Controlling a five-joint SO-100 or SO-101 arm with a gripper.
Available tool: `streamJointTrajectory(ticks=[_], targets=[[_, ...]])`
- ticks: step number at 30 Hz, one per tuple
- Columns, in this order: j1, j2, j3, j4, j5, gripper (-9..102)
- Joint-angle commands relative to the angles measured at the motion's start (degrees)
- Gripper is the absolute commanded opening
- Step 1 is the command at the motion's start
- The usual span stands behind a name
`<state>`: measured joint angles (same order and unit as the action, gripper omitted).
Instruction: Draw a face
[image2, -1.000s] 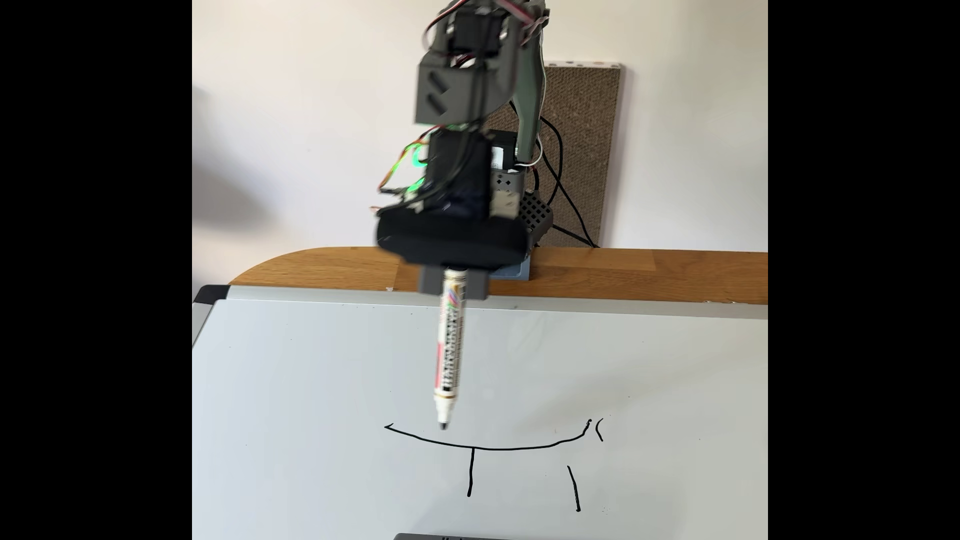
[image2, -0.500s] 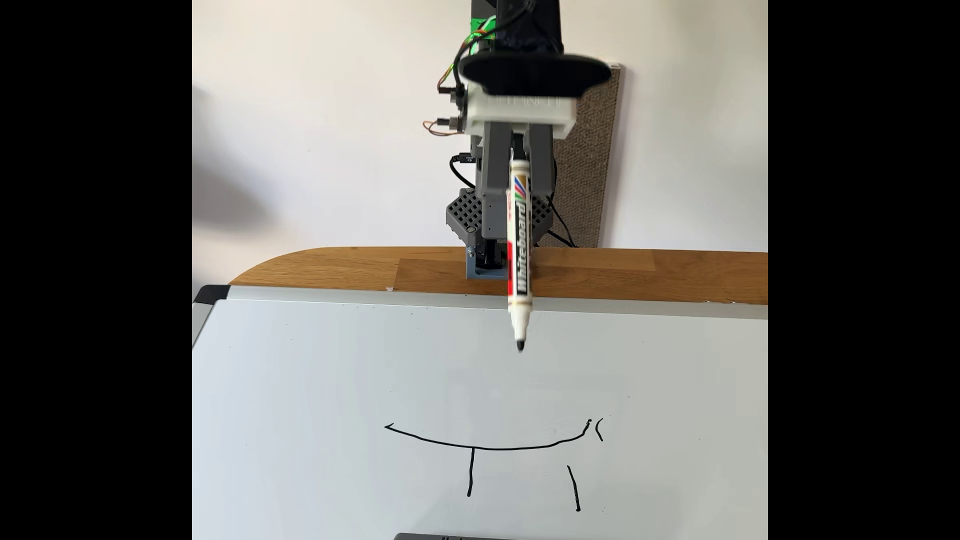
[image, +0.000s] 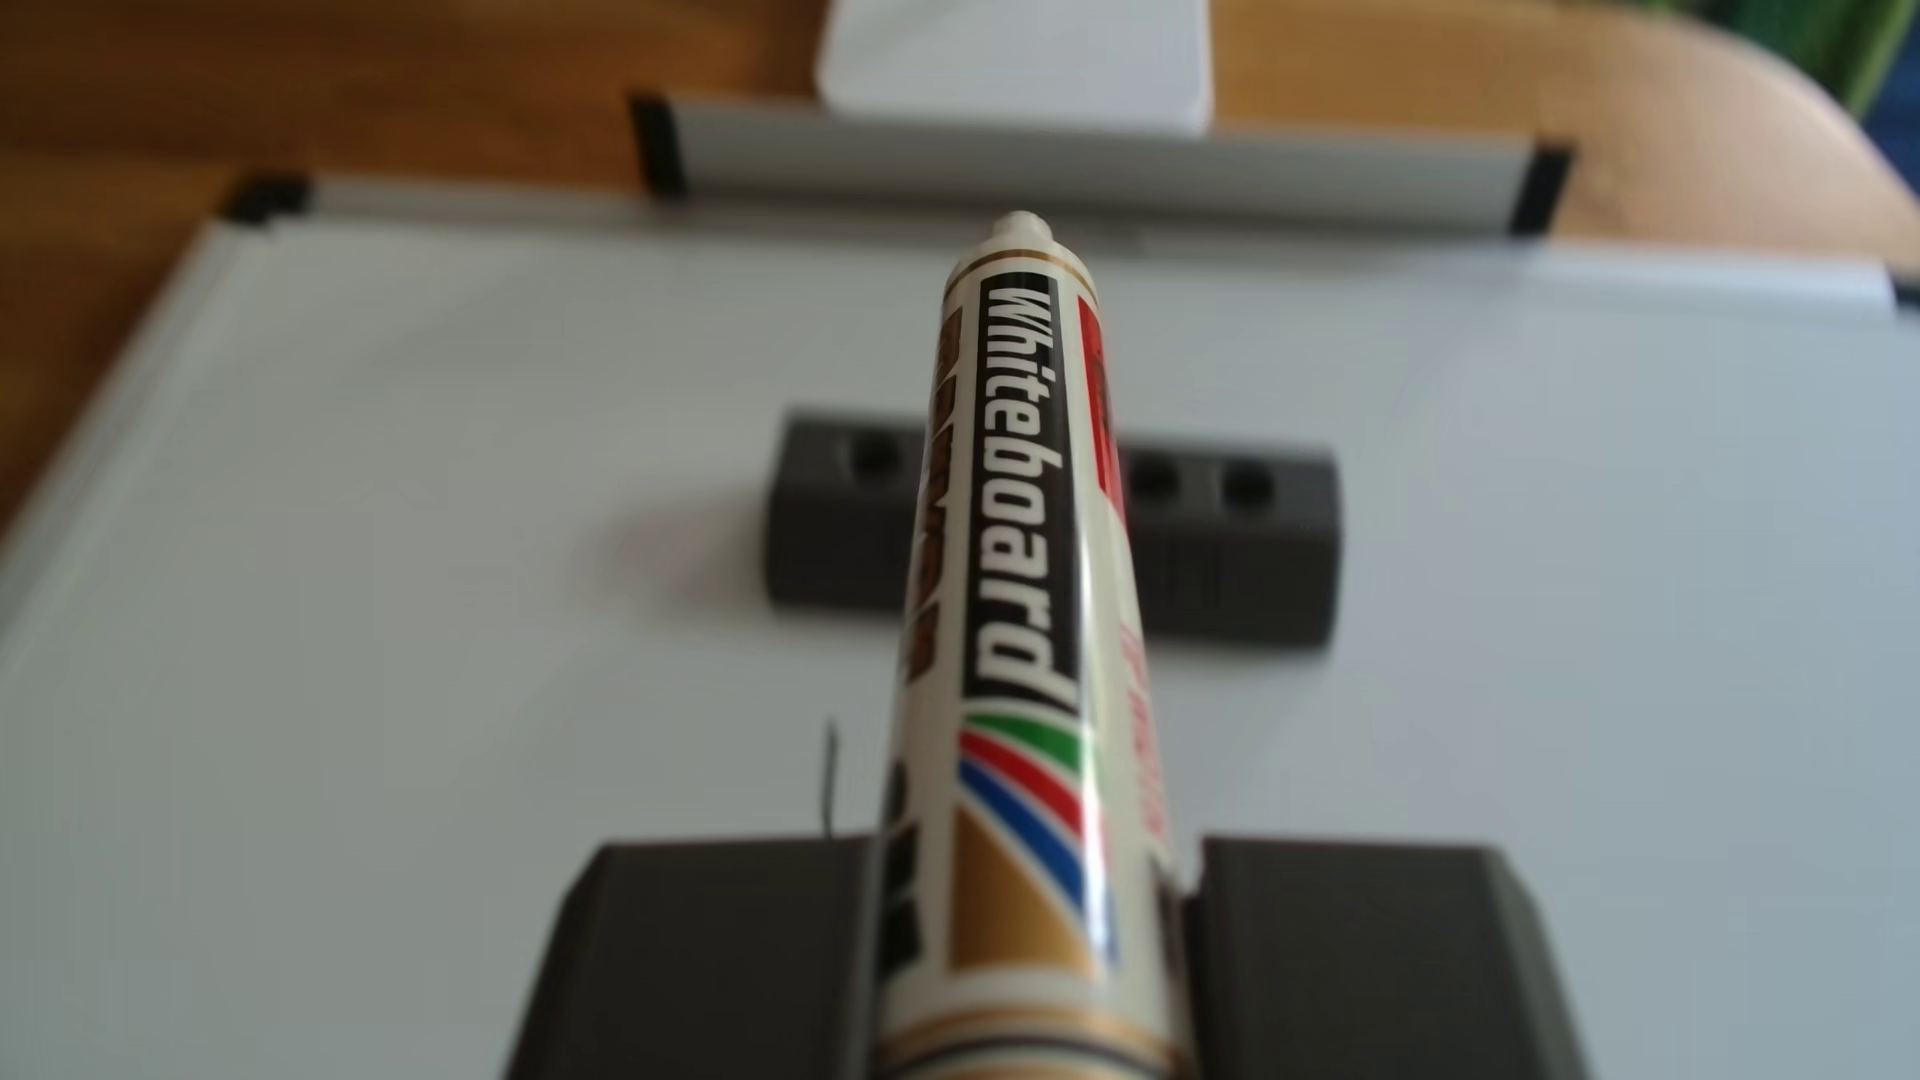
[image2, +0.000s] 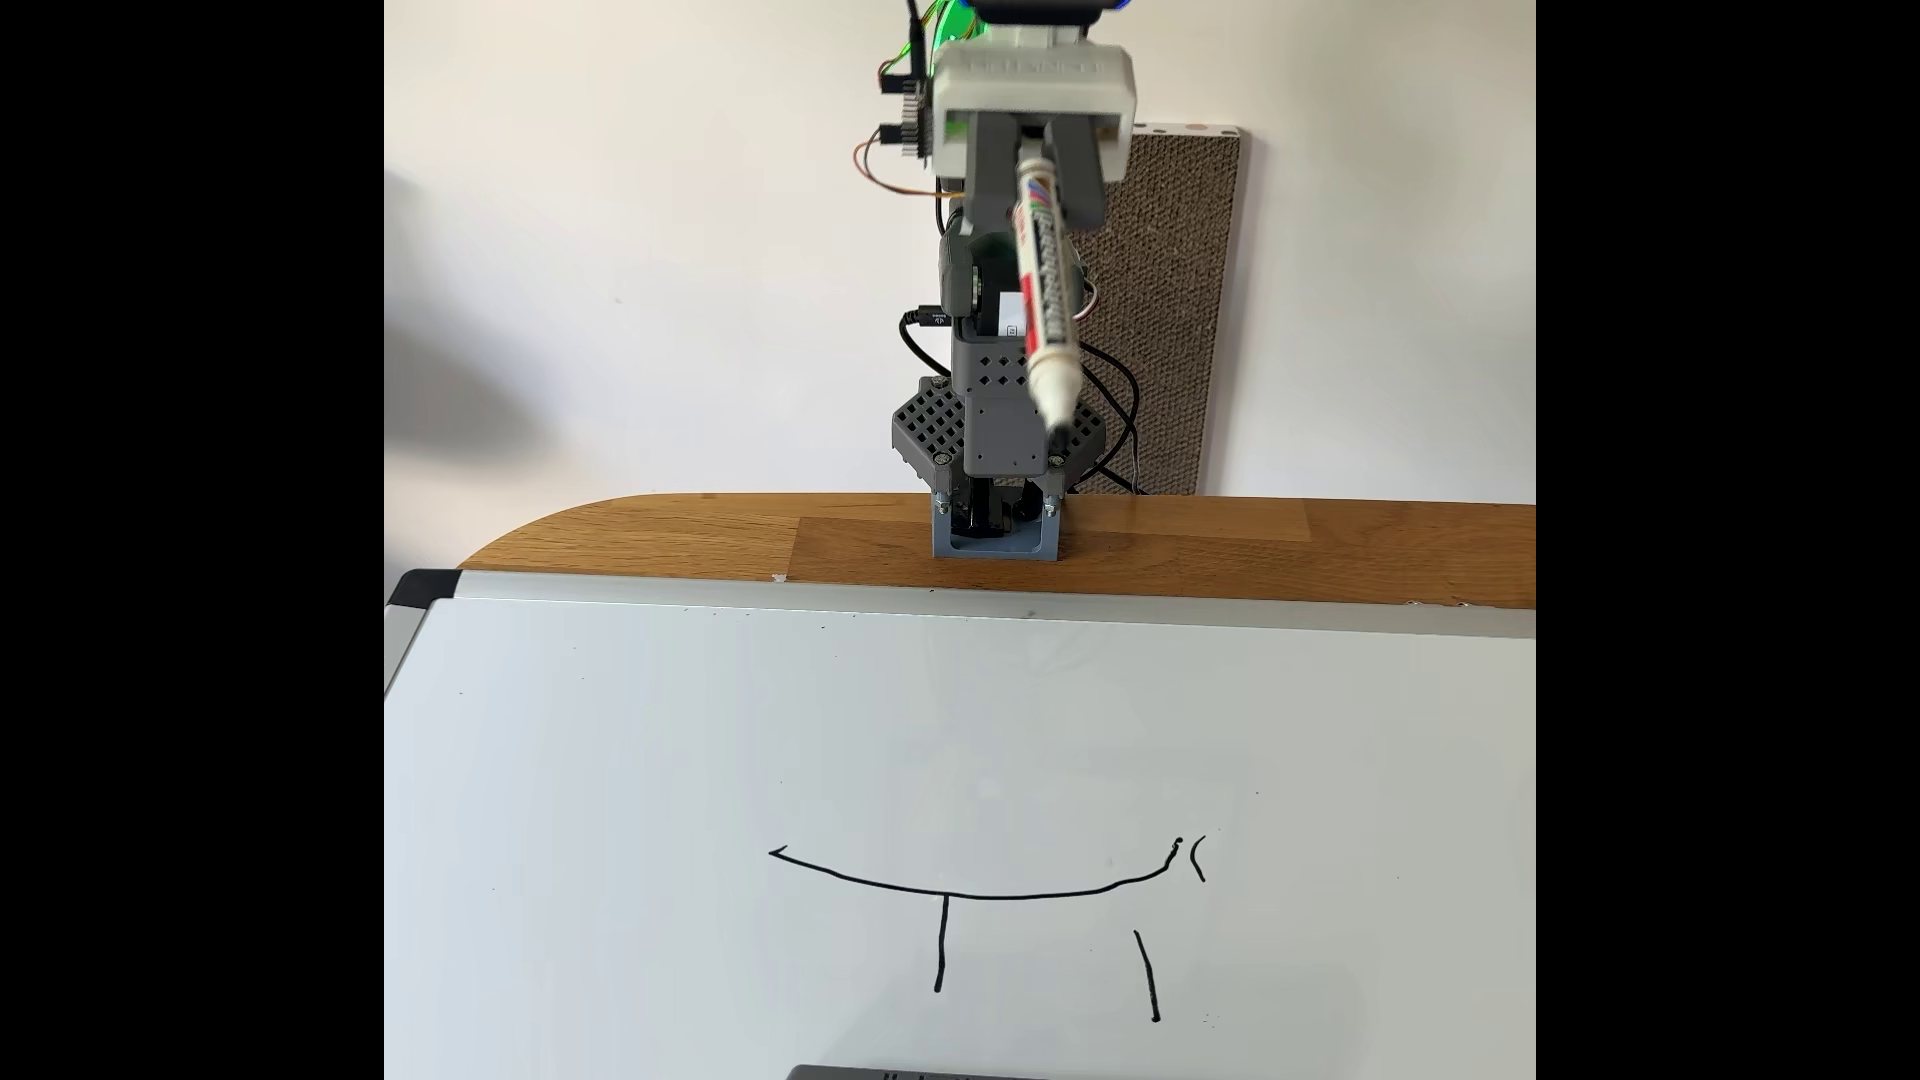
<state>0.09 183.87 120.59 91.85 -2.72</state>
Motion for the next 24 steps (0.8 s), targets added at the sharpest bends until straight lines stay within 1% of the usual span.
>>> streamJointTrajectory(ticks=[1,4,8,10,19,24], targets=[[-1.58,1.76,0.09,-0.26,0.26,-1],[-4.31,5.54,-0.79,-0.53,0.18,-1],[-4.48,10.02,-2.64,0.35,0.18,-1],[-4.48,10.99,-4.39,2.29,0.18,-1],[-4.48,11.78,-12.30,9.05,0.35,-1],[-4.48,11.95,-13.10,9.84,0.35,-1]])
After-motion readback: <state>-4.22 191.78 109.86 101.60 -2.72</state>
